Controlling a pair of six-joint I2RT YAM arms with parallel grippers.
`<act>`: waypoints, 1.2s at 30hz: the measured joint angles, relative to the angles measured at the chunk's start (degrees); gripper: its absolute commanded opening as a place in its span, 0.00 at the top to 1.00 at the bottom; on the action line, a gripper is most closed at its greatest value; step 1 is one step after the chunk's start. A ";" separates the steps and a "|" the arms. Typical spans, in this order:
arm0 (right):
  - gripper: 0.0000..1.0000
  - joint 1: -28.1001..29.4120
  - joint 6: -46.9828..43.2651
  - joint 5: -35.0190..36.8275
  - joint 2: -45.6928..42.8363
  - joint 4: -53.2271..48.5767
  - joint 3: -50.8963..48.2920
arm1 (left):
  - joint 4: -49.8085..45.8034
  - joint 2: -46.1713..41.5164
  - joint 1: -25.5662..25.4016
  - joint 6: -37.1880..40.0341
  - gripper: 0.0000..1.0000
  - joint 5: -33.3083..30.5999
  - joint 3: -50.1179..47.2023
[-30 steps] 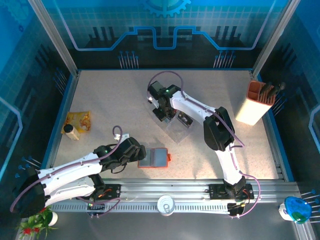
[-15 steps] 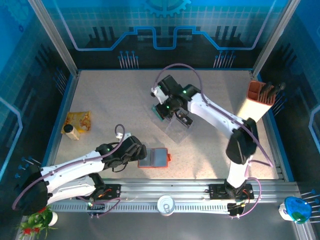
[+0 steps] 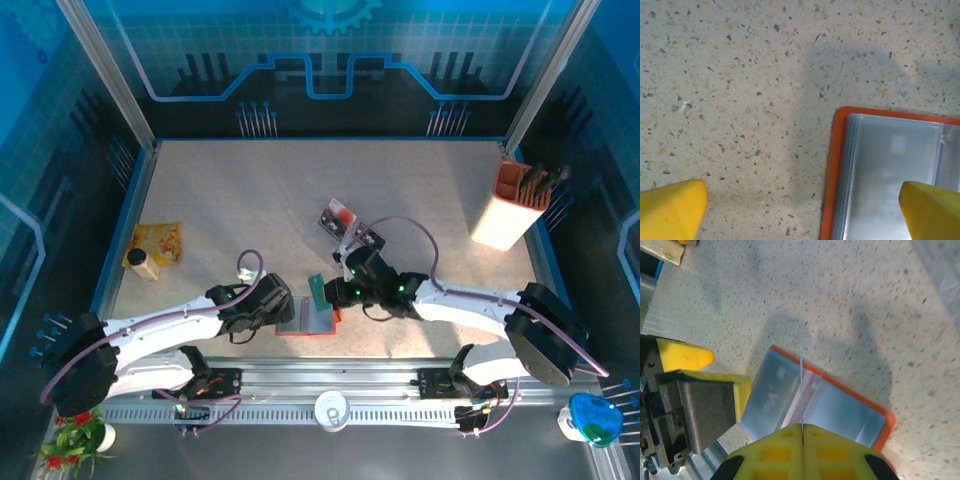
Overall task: Put the credit cards into the card holder
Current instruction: Insert the credit card into the card slot.
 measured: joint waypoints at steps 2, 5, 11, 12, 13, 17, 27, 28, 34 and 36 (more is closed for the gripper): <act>1.00 2.40 3.45 2.91 -0.28 5.35 -3.10 | 0.61 0.20 0.00 -0.02 0.01 0.02 -0.70; 1.00 5.44 7.37 7.17 -0.26 11.87 -6.08 | 1.09 0.57 0.00 -0.13 0.01 0.44 -1.79; 1.00 9.33 12.24 13.84 2.03 21.70 -8.46 | 1.51 1.16 0.00 -0.28 0.01 0.83 -2.80; 1.00 9.64 12.85 14.64 2.51 22.86 -8.83 | 1.55 1.22 0.00 -0.44 0.01 0.85 -2.95; 1.00 9.81 13.35 15.34 3.04 23.98 -9.20 | 1.66 1.22 0.00 -0.55 0.01 0.85 -3.13; 1.00 10.56 14.80 17.55 4.90 26.75 -10.16 | 1.90 1.22 0.00 -0.63 0.01 0.79 -3.41; 1.00 11.93 17.51 20.37 8.70 32.22 -11.17 | 2.10 1.09 0.00 -0.68 0.01 0.79 -3.61; 1.00 12.02 17.81 20.44 9.25 32.83 -11.21 | 2.16 0.96 0.00 -0.68 0.01 0.74 -3.76; 1.00 12.81 19.12 21.27 10.97 34.95 -12.24 | 2.45 0.44 0.00 -0.90 0.01 0.59 -4.20; 1.00 13.09 19.56 21.70 10.99 35.36 -12.63 | 2.56 0.31 0.00 -1.11 0.01 0.59 -4.22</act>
